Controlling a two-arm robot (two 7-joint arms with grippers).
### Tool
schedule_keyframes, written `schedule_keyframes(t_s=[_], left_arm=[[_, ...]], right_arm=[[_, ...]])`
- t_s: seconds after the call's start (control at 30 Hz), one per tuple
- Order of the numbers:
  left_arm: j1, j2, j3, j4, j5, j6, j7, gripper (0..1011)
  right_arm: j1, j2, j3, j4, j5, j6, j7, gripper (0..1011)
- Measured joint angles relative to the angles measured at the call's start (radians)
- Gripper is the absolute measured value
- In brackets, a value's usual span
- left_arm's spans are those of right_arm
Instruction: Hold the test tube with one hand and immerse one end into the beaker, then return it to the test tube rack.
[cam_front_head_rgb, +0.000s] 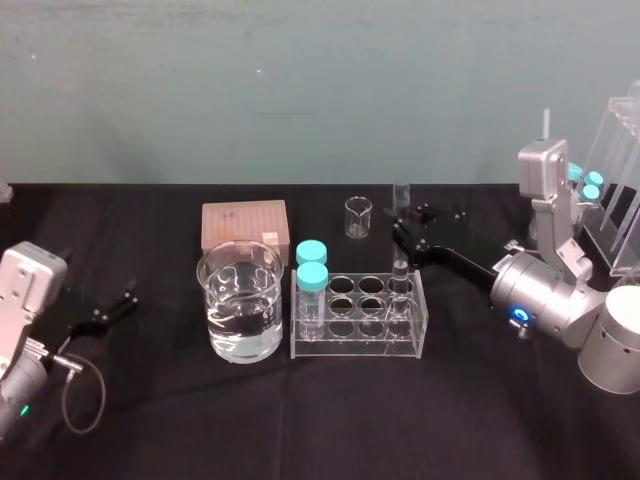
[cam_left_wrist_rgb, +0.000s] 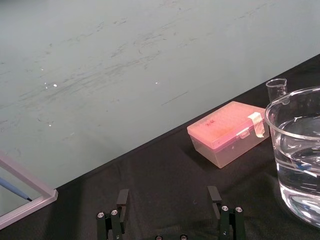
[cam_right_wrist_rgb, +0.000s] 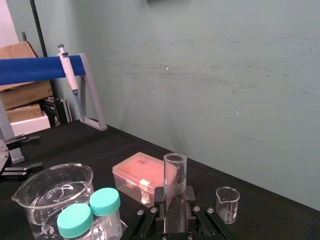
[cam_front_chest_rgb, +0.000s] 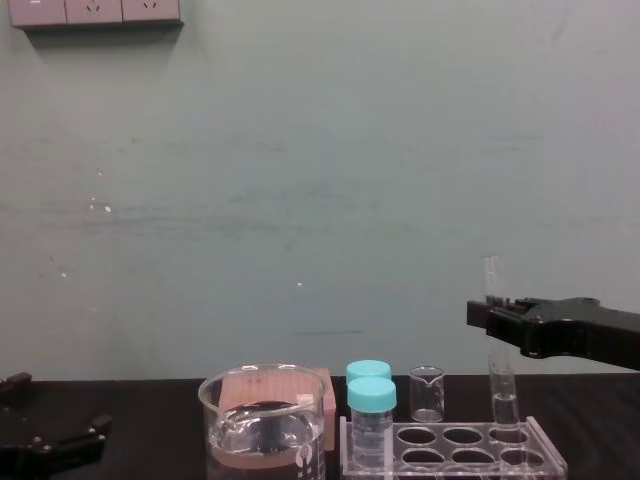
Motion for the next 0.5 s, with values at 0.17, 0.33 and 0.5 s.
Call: schedule_keyframes(t_s=[0.17,0.33,0.5], left_arm=[[0.0,0.0,0.0,0.0,0.0,0.0,0.0,1000],[0.0,0.0,0.0,0.0,0.0,0.0,0.0,1000],[0.0,0.0,0.0,0.0,0.0,0.0,0.0,1000]], right_arm=[[0.011,-0.007,-0.002,0.017,-0.003,-0.005,0.003,226],[0.019,-0.012,-0.005,0.027,-0.005,-0.007,0.007,226],[0.025,-0.016,-0.006,0.035,-0.006,-0.01,0.013,226]])
